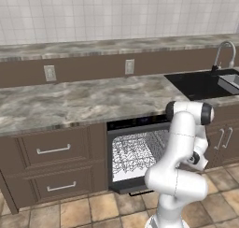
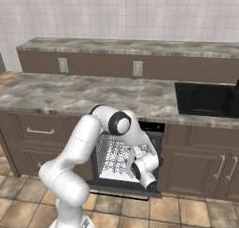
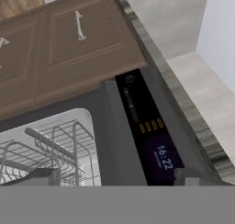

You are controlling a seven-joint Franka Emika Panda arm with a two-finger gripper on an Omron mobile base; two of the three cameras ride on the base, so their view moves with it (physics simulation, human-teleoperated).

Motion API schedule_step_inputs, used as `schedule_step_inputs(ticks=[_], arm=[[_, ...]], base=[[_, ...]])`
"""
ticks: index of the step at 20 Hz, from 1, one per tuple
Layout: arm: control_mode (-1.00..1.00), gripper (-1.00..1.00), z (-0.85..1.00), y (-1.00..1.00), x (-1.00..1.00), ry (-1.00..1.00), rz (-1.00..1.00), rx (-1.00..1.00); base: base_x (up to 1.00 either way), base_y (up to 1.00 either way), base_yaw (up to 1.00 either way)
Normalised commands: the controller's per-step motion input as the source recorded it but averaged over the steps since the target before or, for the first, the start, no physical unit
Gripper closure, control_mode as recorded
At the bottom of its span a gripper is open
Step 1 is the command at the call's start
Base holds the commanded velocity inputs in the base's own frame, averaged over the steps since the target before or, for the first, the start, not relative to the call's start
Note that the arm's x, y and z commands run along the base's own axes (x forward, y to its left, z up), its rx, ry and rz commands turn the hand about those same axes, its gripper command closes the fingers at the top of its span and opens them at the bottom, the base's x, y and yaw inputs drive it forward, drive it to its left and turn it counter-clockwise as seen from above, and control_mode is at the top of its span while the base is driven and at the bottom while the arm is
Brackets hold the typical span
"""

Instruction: Open the dishwasher door and pull out the top rack.

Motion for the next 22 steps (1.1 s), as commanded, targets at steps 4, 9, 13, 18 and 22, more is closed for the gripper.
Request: schedule_step_inputs(ticks=[4, 9, 13, 18, 22], arm=[[-1.0, -1.0, -0.22, 0.0, 0.49, 0.06, -0.09, 0.0], [-1.0, -1.0, -0.45, 0.0, 0.31, 0.04, -0.06, 0.0], [-1.0, -1.0, -0.26, 0.0, 0.56, 0.02, -0.06, 0.0], [-1.0, -1.0, -0.02, 0.0, 0.65, 0.04, -0.04, 0.0], [-1.0, -1.0, -0.09, 0.0, 0.56, 0.1, -0.01, 0.0]], base=[[0.0, 0.0, 0.0], [0.0, 0.0, 0.0], [0.0, 0.0, 0.0], [0.0, 0.0, 0.0], [0.0, 0.0, 0.0]])
